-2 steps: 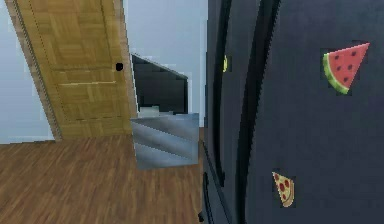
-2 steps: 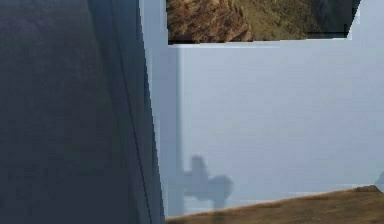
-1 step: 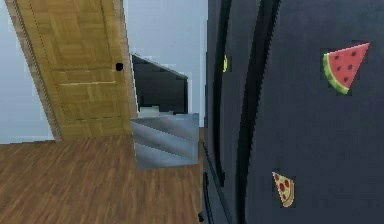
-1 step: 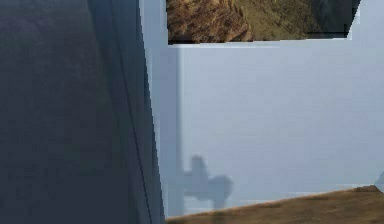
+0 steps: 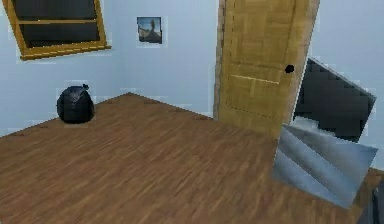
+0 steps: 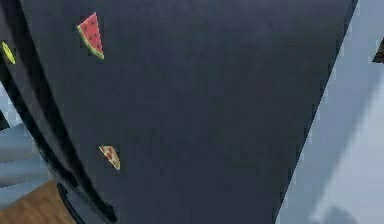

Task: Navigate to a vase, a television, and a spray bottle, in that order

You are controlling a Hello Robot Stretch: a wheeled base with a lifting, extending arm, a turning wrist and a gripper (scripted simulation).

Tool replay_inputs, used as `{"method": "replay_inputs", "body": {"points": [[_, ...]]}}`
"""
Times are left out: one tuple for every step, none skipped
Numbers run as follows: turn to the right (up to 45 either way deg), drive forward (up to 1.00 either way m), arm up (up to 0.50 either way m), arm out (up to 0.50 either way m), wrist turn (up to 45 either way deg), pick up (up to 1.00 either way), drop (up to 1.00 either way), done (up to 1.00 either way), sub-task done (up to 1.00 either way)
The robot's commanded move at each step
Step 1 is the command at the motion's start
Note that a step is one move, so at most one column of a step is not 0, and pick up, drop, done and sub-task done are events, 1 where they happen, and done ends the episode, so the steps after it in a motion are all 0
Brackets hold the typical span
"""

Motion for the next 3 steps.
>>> {"method": "replay_inputs", "body": {"points": [[33.0, 0.0, 0.0, 0.0, 0.0, 0.0, 0.0, 0.0, 0.0], [0.0, 0.3, 0.0, 0.0, 0.0, 0.0, 0.0, 0.0, 0.0], [-45.0, 0.0, 0.0, 0.0, 0.0, 0.0, 0.0, 0.0, 0.0]]}}
